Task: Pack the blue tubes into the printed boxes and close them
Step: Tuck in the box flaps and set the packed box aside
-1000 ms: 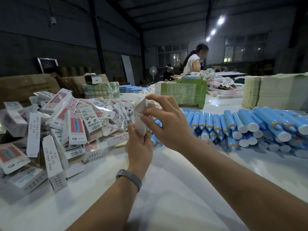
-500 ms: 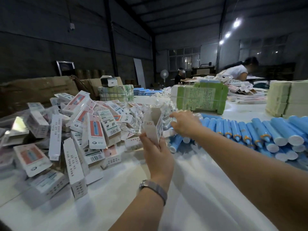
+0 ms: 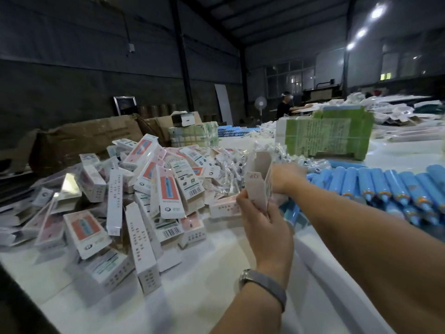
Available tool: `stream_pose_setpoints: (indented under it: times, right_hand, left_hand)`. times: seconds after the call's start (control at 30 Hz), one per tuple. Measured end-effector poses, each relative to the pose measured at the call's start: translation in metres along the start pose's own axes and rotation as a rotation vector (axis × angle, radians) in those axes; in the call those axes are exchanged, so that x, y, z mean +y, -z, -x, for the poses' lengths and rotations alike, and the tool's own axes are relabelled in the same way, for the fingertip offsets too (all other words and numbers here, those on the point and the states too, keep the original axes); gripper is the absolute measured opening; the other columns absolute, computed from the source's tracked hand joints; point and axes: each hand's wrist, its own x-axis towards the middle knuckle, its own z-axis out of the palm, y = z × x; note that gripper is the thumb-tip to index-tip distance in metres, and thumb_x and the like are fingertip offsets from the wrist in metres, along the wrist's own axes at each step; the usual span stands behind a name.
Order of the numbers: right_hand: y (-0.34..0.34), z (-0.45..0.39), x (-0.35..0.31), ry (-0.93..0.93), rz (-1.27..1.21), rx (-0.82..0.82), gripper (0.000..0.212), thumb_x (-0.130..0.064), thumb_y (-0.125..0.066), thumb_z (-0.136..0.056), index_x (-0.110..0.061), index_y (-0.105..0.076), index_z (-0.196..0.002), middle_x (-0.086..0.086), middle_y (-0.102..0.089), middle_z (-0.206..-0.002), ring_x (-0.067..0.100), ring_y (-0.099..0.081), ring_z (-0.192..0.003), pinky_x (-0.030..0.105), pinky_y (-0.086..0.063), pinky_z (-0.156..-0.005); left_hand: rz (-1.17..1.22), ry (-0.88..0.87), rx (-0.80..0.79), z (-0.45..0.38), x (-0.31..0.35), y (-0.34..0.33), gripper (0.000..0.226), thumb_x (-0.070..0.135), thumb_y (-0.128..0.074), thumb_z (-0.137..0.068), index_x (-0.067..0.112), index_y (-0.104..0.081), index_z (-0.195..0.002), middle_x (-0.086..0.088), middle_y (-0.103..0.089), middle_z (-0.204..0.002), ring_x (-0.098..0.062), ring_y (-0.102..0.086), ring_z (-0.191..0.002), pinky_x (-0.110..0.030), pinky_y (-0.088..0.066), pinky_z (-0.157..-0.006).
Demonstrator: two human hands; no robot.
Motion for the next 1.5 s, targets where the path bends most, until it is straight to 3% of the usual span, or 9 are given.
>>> stream_pose_setpoints:
  times: [0.13,0.33,0.47,0.6,0.77,0.93,1.03,1.3,1.5]
  right_hand:
    - [0.009,0.018,0.004,0.004,-0.261,0.263,0.023,-0.022,-0.046,-0.091,-0.014,-0.067,-0.092,0.012,-0.067,-0.096,0.030,-0.057,-0.085,0.035,-0.044,-0.072]
    - [0.054,0.067,0.018,0.194,-0.887,0.516,0.018,-0.007,-0.063,-0.089,-0.024,-0.062,-0.093,-0.006,-0.066,-0.085,0.003,-0.062,-0.071,0.008,-0.042,-0.057]
    - [0.089,0.137,0.036,0.315,-1.294,0.561,0.037,0.002,-0.063,-0.083,-0.030,-0.050,-0.098,0.002,-0.064,-0.081,0.006,-0.064,-0.062,0.018,-0.049,-0.056]
    - [0.100,0.191,0.050,0.373,-1.406,0.536,0.025,0.002,-0.059,-0.092,-0.022,-0.058,-0.099,0.003,-0.073,-0.083,0.015,-0.073,-0.075,0.021,-0.055,-0.063]
    - [0.108,0.210,0.059,0.426,-1.169,0.624,0.025,-0.028,-0.050,-0.102,-0.026,-0.072,-0.091,0.004,-0.065,-0.086,0.006,-0.060,-0.076,0.021,-0.047,-0.070]
    - [0.104,0.209,0.061,0.482,-1.151,0.685,0.011,-0.009,-0.067,-0.092,-0.019,-0.066,-0.088,-0.013,-0.062,-0.079,0.017,-0.055,-0.064,0.032,-0.046,-0.061]
    - [0.101,0.205,0.067,0.494,-1.003,0.799,0.040,-0.005,-0.074,-0.085,-0.024,-0.056,-0.114,-0.018,-0.058,-0.068,0.006,-0.056,-0.062,0.023,-0.050,-0.062]
    - [0.092,0.200,0.079,0.572,-0.727,0.981,0.035,-0.018,-0.077,-0.084,-0.026,-0.050,-0.105,-0.006,-0.067,-0.081,0.002,-0.062,-0.074,0.006,-0.041,-0.065]
    - [0.083,0.196,0.080,0.488,-0.579,0.938,0.028,-0.008,-0.067,-0.087,-0.009,-0.058,-0.113,-0.006,-0.058,-0.099,0.019,-0.056,-0.094,0.034,-0.049,-0.077]
  left_hand:
    - [-0.006,-0.005,0.006,0.001,0.002,0.000,0.035,0.016,-0.055,-0.100,0.039,-0.029,-0.108,0.005,-0.054,-0.115,-0.016,-0.057,-0.101,-0.033,-0.050,-0.082]
    - [-0.008,-0.058,0.000,0.007,0.011,0.000,0.045,0.013,-0.059,-0.098,0.044,-0.027,-0.101,0.001,-0.057,-0.108,-0.024,-0.059,-0.095,-0.043,-0.051,-0.080]
    - [0.011,-0.041,-0.069,0.010,0.015,-0.005,0.045,0.013,-0.064,-0.095,0.044,-0.031,-0.096,0.008,-0.060,-0.097,-0.027,-0.062,-0.089,-0.051,-0.055,-0.079]
    - [0.013,-0.127,-0.127,0.021,0.014,-0.013,0.028,0.011,-0.066,-0.095,0.023,-0.043,-0.106,0.015,-0.054,-0.083,0.013,-0.055,-0.076,-0.020,-0.042,-0.072]
    - [0.035,-0.142,-0.154,0.025,0.020,-0.013,0.033,0.011,-0.066,-0.095,0.028,-0.039,-0.104,0.004,-0.059,-0.094,-0.002,-0.060,-0.084,-0.024,-0.047,-0.077]
    - [-0.019,-0.248,-0.207,0.033,0.030,-0.008,0.040,0.005,-0.067,-0.093,0.029,-0.035,-0.096,-0.005,-0.061,-0.099,-0.026,-0.062,-0.093,-0.048,-0.054,-0.076]
    - [-0.056,-0.254,-0.231,0.035,0.031,-0.008,0.037,0.006,-0.068,-0.092,0.022,-0.035,-0.095,-0.006,-0.063,-0.097,-0.029,-0.063,-0.092,-0.051,-0.053,-0.075]
    - [-0.101,-0.249,-0.309,0.039,0.033,-0.007,0.031,0.010,-0.069,-0.091,0.021,-0.040,-0.098,-0.002,-0.066,-0.093,-0.027,-0.061,-0.085,-0.044,-0.051,-0.071]
    - [-0.102,-0.235,-0.325,0.037,0.027,-0.010,0.029,0.010,-0.068,-0.091,0.028,-0.047,-0.098,0.023,-0.061,-0.078,-0.002,-0.055,-0.067,-0.020,-0.039,-0.056]
